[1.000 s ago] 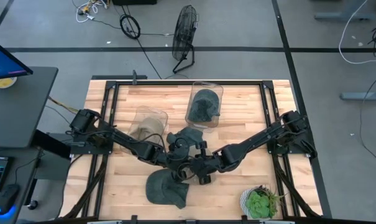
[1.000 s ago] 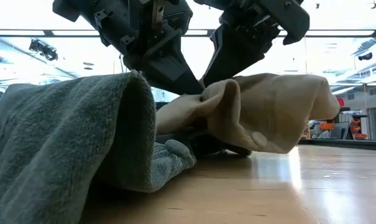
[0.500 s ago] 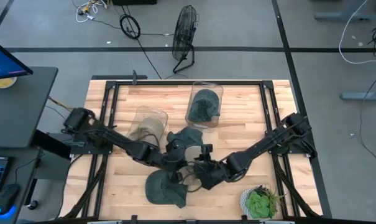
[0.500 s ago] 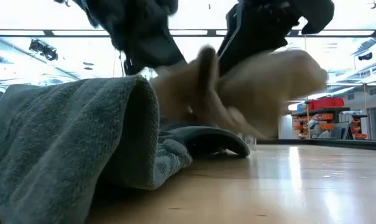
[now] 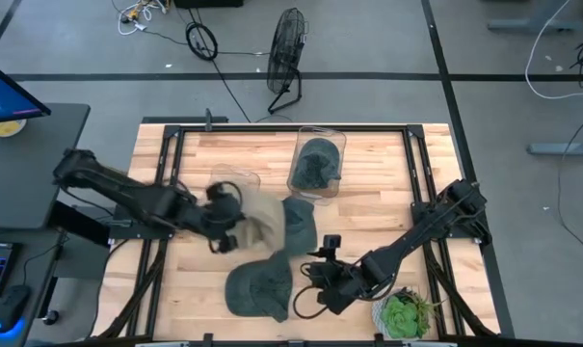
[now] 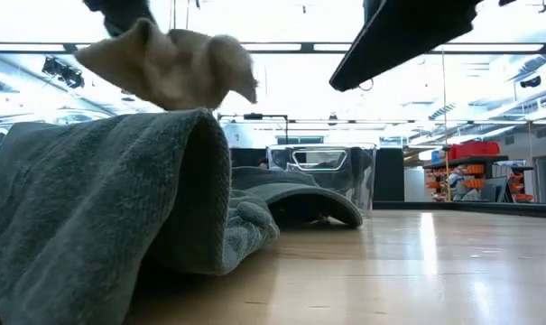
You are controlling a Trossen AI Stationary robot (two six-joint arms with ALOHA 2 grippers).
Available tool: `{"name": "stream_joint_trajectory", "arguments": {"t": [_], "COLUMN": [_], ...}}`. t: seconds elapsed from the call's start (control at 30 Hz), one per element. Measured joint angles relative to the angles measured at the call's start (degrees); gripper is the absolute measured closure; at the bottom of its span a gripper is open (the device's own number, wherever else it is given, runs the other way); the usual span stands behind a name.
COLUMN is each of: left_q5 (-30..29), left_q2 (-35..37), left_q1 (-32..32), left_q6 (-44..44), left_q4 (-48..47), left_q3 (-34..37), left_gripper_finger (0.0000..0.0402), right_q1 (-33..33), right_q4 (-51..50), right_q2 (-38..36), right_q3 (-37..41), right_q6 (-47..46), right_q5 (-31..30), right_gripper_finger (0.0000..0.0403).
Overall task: Pick & Place hat
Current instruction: Put the brown cap into the left transparent bin
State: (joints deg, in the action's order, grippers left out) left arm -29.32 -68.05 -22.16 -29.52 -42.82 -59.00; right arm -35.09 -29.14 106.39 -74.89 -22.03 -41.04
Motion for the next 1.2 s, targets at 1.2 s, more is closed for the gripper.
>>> {"name": "stream_joint_trajectory", "arguments": {"t": [1.2], "left_q5": [3.8], "left_q2": [8.2], "left_q1": [6.6], "left_q6": [-0.4], "left_q4": [-7.2], "left_q3": [25.1], "left_gripper_finger": [0.0375], "right_q1": [2.9], "right_q4": [-0.8], "right_q2": [0.0], "right_q3": [0.0], "right_q6": [0.2], "right_q5": [0.0], "right_gripper_finger": [0.0192]}}
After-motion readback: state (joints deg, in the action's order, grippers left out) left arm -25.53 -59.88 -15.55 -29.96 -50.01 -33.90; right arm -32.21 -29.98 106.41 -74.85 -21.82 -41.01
